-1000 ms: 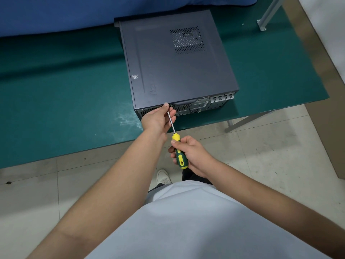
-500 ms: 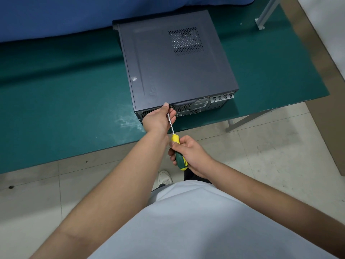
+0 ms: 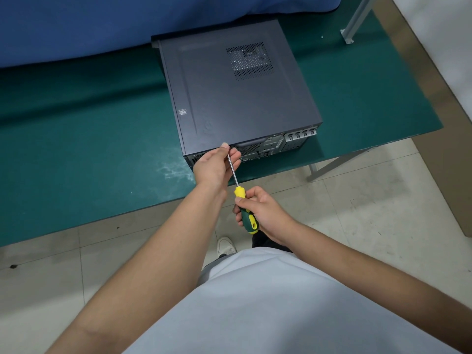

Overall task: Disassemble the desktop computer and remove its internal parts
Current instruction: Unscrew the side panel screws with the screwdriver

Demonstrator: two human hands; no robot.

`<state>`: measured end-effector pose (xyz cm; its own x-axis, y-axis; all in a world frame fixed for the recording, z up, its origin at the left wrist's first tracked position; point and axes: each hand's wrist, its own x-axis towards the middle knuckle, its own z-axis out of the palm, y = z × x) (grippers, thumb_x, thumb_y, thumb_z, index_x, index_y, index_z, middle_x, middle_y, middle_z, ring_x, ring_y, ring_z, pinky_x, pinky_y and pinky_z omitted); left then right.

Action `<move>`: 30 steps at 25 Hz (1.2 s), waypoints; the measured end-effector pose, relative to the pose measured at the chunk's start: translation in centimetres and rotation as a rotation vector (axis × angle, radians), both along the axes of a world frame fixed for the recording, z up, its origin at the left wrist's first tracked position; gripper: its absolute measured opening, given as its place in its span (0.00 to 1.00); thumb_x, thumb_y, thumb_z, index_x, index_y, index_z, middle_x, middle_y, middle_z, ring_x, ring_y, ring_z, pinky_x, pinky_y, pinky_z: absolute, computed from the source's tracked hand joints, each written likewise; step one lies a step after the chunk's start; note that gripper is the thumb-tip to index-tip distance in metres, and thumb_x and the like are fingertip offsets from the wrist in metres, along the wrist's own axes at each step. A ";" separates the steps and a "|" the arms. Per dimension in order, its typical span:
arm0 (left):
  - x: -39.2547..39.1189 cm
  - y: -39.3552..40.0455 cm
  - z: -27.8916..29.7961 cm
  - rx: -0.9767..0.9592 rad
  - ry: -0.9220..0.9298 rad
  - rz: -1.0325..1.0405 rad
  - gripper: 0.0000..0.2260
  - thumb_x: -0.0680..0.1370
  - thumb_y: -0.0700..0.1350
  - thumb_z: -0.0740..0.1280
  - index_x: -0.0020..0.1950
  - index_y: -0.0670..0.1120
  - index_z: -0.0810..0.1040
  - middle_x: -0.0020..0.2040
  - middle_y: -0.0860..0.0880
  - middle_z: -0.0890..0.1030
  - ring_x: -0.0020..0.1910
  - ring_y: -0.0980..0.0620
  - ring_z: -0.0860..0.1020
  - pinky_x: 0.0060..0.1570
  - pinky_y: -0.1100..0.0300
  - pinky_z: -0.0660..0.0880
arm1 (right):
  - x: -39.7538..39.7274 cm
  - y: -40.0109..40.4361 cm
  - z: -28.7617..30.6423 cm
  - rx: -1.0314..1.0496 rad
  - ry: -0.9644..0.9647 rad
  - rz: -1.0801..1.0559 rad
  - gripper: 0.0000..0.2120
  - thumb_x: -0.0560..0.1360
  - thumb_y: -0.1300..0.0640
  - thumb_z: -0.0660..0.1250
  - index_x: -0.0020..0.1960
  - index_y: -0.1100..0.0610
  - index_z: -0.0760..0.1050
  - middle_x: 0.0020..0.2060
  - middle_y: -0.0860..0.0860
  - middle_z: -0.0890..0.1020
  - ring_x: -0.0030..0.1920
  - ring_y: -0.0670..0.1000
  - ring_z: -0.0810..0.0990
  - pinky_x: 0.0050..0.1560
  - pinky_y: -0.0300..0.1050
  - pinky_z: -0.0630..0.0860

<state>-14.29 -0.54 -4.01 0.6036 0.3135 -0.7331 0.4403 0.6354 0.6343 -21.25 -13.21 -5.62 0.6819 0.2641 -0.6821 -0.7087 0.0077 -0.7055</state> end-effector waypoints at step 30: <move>25.1 -6.5 1.7 1.201 -0.517 -1.012 0.11 0.76 0.51 0.76 0.55 0.48 0.82 0.50 0.53 0.83 0.50 0.54 0.80 0.53 0.56 0.77 | 35.0 -13.1 3.8 -0.070 -0.155 -0.039 0.05 0.78 0.61 0.72 0.44 0.59 0.78 0.30 0.51 0.77 0.25 0.47 0.71 0.25 0.40 0.69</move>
<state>10.81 -7.04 -2.26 0.9903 -0.1309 -0.0470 -0.0570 -0.6900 0.7216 13.77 -26.34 -1.78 0.7890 0.1907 -0.5840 -0.5917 -0.0199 -0.8059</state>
